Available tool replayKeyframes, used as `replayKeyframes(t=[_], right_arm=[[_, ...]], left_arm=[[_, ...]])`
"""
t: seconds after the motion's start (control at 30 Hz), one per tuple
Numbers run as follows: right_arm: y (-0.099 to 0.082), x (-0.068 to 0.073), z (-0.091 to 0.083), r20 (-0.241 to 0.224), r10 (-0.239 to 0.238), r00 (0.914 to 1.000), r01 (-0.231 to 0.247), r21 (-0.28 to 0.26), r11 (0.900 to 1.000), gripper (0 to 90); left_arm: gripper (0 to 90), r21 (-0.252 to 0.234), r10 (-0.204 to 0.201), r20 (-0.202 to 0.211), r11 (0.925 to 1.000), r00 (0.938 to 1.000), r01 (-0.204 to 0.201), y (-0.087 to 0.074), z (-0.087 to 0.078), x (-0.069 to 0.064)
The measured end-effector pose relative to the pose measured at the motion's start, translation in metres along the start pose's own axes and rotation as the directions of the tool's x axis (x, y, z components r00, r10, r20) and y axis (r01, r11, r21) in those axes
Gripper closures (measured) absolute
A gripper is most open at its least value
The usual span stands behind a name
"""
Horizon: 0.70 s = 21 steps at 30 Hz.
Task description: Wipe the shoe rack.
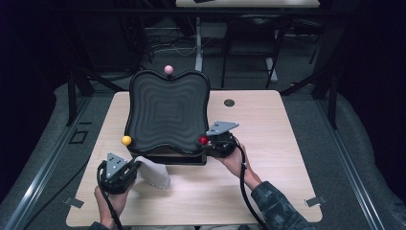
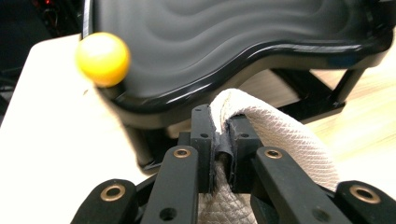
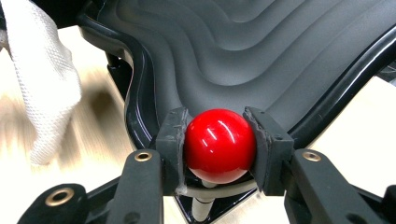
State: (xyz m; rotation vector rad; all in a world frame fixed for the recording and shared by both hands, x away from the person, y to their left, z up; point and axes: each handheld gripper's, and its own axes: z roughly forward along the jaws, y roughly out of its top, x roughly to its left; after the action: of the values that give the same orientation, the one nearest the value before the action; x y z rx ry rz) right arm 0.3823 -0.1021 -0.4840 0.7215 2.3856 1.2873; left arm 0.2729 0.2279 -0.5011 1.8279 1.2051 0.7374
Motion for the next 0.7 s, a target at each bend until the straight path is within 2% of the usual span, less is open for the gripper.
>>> replayKeyframes(t=[0.3, 0.4, 0.43, 0.5, 0.67, 0.7], right_arm=[[-0.004, -0.007, -0.008, 0.028, 0.014, 0.9995, -0.015, 0.011, 0.9998, 60.2], [-0.006, -0.01, -0.011, 0.025, 0.021, 0.9995, -0.022, 0.008, 0.9997, 60.2], [-0.006, -0.01, -0.012, 0.044, 0.024, 0.9988, -0.025, 0.013, 0.9996, 60.1], [-0.008, -0.012, -0.013, 0.04, 0.033, 0.9987, -0.033, 0.002, 0.9995, 60.1], [-0.01, -0.013, -0.016, 0.079, 0.06, 0.9951, -0.059, -0.009, 0.9982, 59.7], [-0.01, -0.011, -0.016, 0.11, 0.071, 0.9913, -0.071, -0.008, 0.9975, 59.5]], left_arm=[[83.4, 0.061, -0.027, -0.015, 0.9978, 0.9995, 0.027, -0.006, -0.005, 0.02], [83.4, 0.071, -0.025, -0.019, 0.9971, 0.9995, 0.026, -0.006, -0.006, 0.024], [83.3, 0.07, -0.027, -0.026, 0.9971, 0.9993, 0.028, -0.006, -0.007, 0.024], [83.3, 0.074, -0.028, -0.03, 0.9968, 0.9992, 0.03, -0.006, -0.007, 0.026], [83.3, 0.071, -0.037, -0.043, 0.9966, 0.9984, 0.04, -0.006, -0.008, 0.031], [83.3, 0.073, -0.04, -0.045, 0.9964, 0.9982, 0.043, -0.005, -0.008, 0.032]])
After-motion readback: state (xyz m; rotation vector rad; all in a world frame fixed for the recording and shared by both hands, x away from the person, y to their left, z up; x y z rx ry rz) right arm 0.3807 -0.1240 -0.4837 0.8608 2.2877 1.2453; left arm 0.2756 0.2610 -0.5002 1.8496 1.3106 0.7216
